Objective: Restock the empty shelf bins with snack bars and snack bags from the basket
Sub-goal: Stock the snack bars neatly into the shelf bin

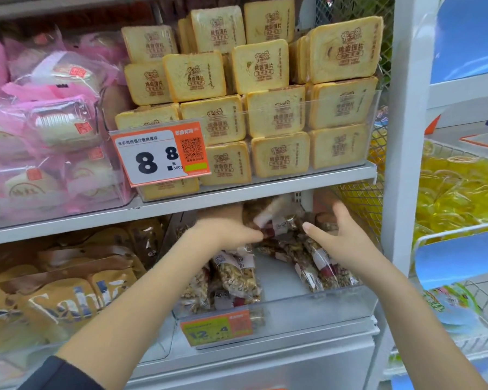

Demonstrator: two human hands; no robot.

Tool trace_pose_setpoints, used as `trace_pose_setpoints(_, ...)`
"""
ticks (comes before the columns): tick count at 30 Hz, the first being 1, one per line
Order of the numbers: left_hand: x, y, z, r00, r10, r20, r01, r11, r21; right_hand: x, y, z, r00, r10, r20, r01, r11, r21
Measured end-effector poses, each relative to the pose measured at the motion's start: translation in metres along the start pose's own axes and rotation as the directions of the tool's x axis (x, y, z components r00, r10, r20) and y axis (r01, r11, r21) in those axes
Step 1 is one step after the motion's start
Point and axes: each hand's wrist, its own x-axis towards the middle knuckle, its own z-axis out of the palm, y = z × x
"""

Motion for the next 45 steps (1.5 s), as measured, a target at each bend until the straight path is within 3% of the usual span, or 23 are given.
trace_pose_setpoints(2,0.013,-0.012,-0.004,0.988,-0.140,0.065,0.143,0.988,-0.055,0.001,0.002,0.000,0.999,0.034,-0.003,-0.035,0.998,-0.044)
trace_pose_setpoints(5,0.029,-0.036,-0.006,0.978,-0.205,-0.026,0.206,0.968,0.144,0.004,0.004,0.001,0.998,0.057,-0.006,-0.057,0.993,-0.100)
trace_pose_setpoints(7,0.040,-0.051,-0.001,0.988,-0.155,-0.014,0.155,0.968,0.198,0.006,0.006,0.002,0.998,0.057,0.002,-0.056,0.986,-0.155)
trace_pose_setpoints(10,0.053,-0.062,0.003,0.999,0.034,-0.030,-0.021,0.933,0.358,0.010,0.013,0.002,0.998,0.055,0.013,-0.051,0.976,-0.210)
trace_pose_setpoints(12,0.054,-0.062,0.003,0.988,0.155,0.006,-0.147,0.921,0.360,0.013,0.016,0.002,0.999,0.050,0.016,-0.046,0.977,-0.208)
trace_pose_setpoints(17,0.060,-0.070,0.004,0.969,0.242,0.042,-0.245,0.964,0.104,0.017,0.019,0.004,0.999,0.028,0.035,-0.021,0.980,-0.199)
trace_pose_setpoints(20,0.060,-0.062,0.006,0.968,0.239,-0.079,-0.247,0.961,-0.121,0.019,0.023,0.005,0.998,0.018,0.052,-0.006,0.976,-0.220)
trace_pose_setpoints(23,0.064,-0.044,0.002,0.940,0.261,-0.217,-0.319,0.898,-0.302,0.020,0.025,0.009,0.995,0.034,0.091,-0.009,0.968,-0.252)
trace_pose_setpoints(27,0.069,-0.012,0.000,0.939,0.330,-0.092,-0.333,0.815,-0.474,0.022,0.032,0.016,0.975,0.061,0.215,0.039,0.902,-0.430)
trace_pose_setpoints(30,0.078,0.018,0.007,0.912,0.410,-0.002,-0.396,0.880,-0.264,0.029,0.044,0.017,0.973,0.090,0.212,0.081,0.727,-0.682)
trace_pose_setpoints(32,0.086,0.034,0.012,0.883,0.470,0.021,-0.465,0.879,-0.109,0.036,0.049,0.017,0.977,0.073,0.199,0.094,0.691,-0.717)
trace_pose_setpoints(35,0.102,0.041,0.020,0.899,0.403,0.174,-0.419,0.906,0.065,0.045,0.054,0.019,0.985,-0.003,0.172,0.125,0.698,-0.705)
trace_pose_setpoints(38,0.117,0.040,0.025,0.892,0.307,0.332,-0.383,0.904,0.193,0.047,0.060,0.027,0.973,-0.081,0.216,0.219,0.615,-0.758)
trace_pose_setpoints(42,0.132,0.039,0.025,0.891,0.241,0.383,-0.337,0.919,0.204,0.052,0.065,0.039,0.962,-0.061,0.266,0.256,0.534,-0.805)
trace_pose_setpoints(45,0.140,0.035,0.025,0.889,0.246,0.386,-0.325,0.933,0.154,0.052,0.057,0.035,0.931,0.138,0.339,0.250,0.439,-0.863)
